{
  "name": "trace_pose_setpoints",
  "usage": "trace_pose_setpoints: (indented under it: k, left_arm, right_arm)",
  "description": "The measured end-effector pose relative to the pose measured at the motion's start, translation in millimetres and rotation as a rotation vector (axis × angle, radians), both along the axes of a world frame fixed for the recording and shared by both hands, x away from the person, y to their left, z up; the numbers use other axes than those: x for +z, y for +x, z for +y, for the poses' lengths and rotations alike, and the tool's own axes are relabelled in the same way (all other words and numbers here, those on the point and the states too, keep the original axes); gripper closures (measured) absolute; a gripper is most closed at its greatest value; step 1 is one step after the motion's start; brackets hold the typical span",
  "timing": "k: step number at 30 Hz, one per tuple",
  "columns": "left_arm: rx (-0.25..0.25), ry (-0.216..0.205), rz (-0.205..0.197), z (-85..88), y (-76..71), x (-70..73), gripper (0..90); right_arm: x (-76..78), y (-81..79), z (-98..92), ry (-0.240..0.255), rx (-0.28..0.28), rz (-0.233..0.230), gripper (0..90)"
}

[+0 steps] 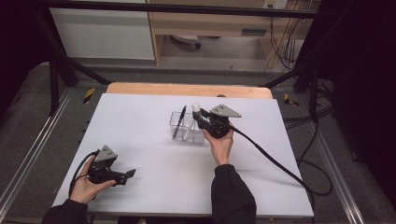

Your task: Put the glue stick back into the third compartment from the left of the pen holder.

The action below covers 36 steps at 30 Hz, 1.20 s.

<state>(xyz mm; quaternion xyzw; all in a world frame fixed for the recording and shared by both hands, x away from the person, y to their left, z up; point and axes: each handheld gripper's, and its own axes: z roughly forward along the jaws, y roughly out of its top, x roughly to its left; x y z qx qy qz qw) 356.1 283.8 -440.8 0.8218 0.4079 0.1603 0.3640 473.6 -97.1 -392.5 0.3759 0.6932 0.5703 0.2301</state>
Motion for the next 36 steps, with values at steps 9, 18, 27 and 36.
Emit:
trace_pose_setpoints:
  k: [9,18,27,36]
  left_arm:
    - [0.0,0.004,0.004,0.2,0.3,-0.4,3.2]
    - [-0.007,0.007,0.009,-1.6,0.2,-1.1,3.2]
    - [-0.007,0.005,0.01,-1.6,0.1,-1.3,3.2]
    - [-0.004,0.003,0.01,-1.3,0.1,-1.4,3.1]
  right_arm:
    - [-9.4,4.0,3.0,-0.006,-0.01,-0.015,66.1]
    - [-12.5,-0.7,3.4,-0.044,-0.003,-0.008,66.0]
    - [-18.0,-3.7,2.2,-0.097,-0.002,0.069,60.6]
    - [2.5,-13.3,-8.7,-0.12,-0.004,0.08,34.3]
